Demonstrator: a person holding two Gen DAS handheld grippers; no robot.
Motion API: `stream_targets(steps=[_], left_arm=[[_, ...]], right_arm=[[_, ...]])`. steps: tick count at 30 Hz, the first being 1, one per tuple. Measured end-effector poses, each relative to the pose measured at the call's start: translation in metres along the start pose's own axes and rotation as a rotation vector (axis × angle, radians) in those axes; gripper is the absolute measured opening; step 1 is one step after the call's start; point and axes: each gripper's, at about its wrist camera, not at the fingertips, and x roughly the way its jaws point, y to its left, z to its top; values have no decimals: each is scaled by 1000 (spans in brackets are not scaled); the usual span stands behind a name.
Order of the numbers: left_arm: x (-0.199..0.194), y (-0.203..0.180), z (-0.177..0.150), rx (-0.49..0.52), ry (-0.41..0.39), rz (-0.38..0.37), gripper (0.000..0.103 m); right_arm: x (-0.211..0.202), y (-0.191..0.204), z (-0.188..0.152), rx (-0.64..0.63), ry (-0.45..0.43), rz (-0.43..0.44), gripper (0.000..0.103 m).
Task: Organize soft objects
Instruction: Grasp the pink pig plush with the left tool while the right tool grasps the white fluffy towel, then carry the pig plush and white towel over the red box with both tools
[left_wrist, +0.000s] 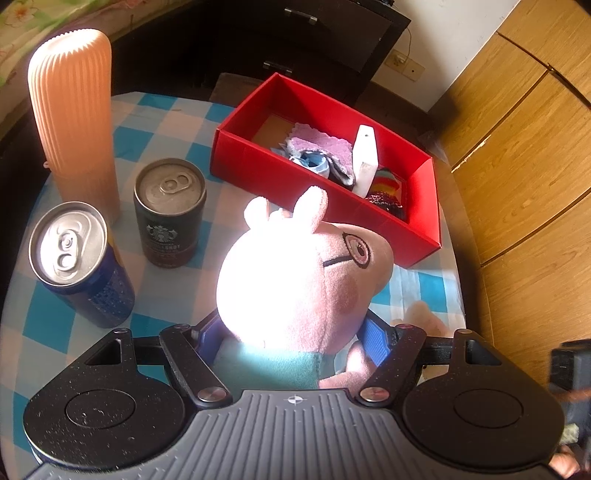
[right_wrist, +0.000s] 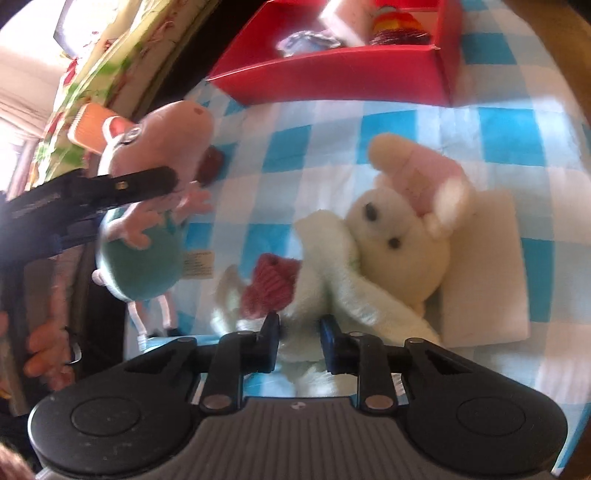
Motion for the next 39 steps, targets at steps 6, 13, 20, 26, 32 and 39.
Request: stream_targets(steps=[6, 13, 20, 26, 32, 39], left_arm=[[3, 0, 2, 0, 7, 0, 73], [4, 0, 2, 5, 11, -10, 73], [8, -8, 1, 19, 20, -15, 73], [10, -7, 0, 22, 29, -11, 73], [5, -7, 0, 18, 21, -17, 73], [-1, -8, 1, 17, 5, -36, 73]], right_arm=[[14, -18, -1, 164, 53, 81, 34], [-2, -21, 0, 148, 5, -32, 55], [-3, -42, -12, 240, -42, -36, 61], [9, -30, -20, 202, 26, 69, 19], [4, -39, -19, 210, -7, 111, 0], [-27, -2, -21, 104, -98, 199, 0]])
